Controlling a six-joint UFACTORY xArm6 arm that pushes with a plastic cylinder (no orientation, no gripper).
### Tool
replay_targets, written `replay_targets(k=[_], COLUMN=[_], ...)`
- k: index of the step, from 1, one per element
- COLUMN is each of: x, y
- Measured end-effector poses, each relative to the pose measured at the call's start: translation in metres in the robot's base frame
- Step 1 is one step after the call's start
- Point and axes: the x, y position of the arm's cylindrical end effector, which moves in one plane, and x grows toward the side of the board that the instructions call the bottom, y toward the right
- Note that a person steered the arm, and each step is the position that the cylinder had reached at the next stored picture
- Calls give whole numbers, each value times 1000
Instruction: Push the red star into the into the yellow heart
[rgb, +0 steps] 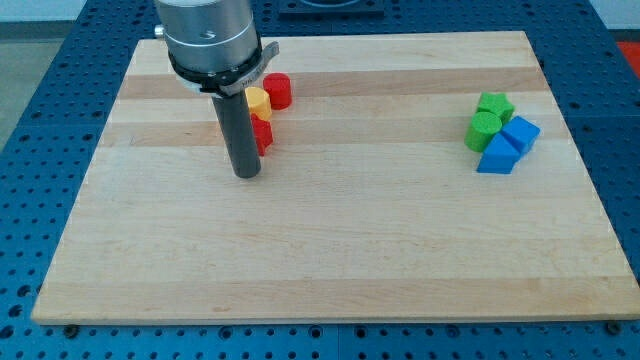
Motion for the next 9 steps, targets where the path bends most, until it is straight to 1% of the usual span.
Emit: replay_targets(k=[2, 4, 9], x=[0, -16, -28], y=[-5, -5, -2])
